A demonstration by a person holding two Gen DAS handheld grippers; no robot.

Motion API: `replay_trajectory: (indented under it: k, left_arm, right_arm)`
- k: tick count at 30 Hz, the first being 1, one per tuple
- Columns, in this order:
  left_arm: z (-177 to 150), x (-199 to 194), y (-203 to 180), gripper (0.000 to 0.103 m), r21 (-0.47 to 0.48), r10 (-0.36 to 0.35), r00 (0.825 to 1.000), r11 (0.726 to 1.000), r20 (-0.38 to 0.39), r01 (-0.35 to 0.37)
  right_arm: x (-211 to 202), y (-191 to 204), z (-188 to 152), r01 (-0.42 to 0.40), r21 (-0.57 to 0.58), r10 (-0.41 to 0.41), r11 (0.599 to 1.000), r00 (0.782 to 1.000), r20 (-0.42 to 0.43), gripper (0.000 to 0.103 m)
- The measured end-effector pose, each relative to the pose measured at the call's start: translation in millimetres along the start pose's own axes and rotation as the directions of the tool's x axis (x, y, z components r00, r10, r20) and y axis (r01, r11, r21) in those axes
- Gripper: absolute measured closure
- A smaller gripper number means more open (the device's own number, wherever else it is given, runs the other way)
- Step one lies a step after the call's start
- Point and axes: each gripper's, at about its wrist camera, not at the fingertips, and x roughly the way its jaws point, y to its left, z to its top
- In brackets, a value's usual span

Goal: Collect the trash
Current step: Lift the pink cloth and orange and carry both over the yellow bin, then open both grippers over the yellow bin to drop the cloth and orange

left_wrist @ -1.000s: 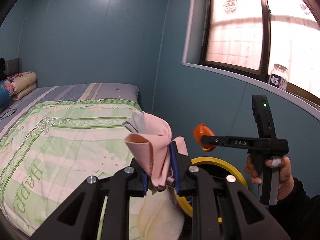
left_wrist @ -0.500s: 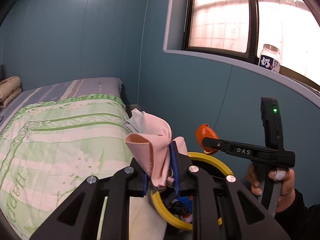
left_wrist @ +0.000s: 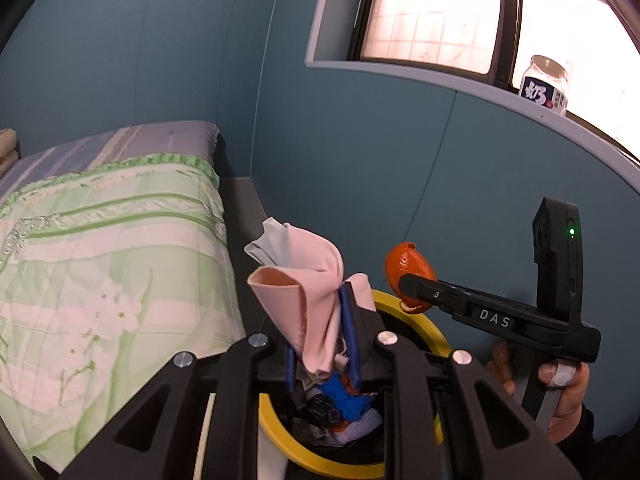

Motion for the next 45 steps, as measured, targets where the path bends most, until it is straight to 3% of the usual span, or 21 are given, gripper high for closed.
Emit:
replay_trajectory:
  k: [12, 23, 37, 39, 41, 45]
  left_arm:
    - [-13.3, 45.0, -4.4, 0.085, -0.039, -0.032, 0.996, 0.999, -0.081, 0.029]
    - [-23.7, 76.5, 7.7, 0.085, -0.079, -0.05, 0.986, 0.996, -0.158, 0.038]
    - [-27.9, 80.8, 7.2, 0.085, -0.074, -0.037, 0.984, 0.997, -0.176, 0.024]
    - [-28.3, 79.5, 7.9, 0.079, -0.081, -0.043, 0.984, 0.996, -0.174, 0.029]
    - [-28.0, 75.6, 9.2, 0.055, -0.088, -0.03, 0.987, 0.996, -0.159, 0.016]
    - [-24.8, 65.4, 16.7, 0.052, -0.084, 0.007, 0.992, 0.996, -0.128, -0.018]
  right_arm:
    - [10.2, -15.1, -6.9, 0.022, 0.036, -0.021, 0.999, 0.999, -0.028, 0.07]
    - [34.5, -20.0, -17.8, 0.083, 0.038, -0.076, 0.996, 0.987, -0.14, 0.07]
    - [36.0, -22.1, -18.4, 0.108, 0.029, -0.102, 0.994, 0.982, -0.158, 0.067]
    - [35.3, -23.9, -18.1, 0.12, 0.036, -0.113, 0.992, 0.982, -0.153, 0.061]
    - [33.3, -28.4, -17.2, 0.125, 0.06, -0.115, 0.99, 0.983, -0.145, 0.055]
    - [27.4, -32.1, -14.5, 0.133, 0.067, -0.124, 0.989, 0.984, -0.129, 0.054]
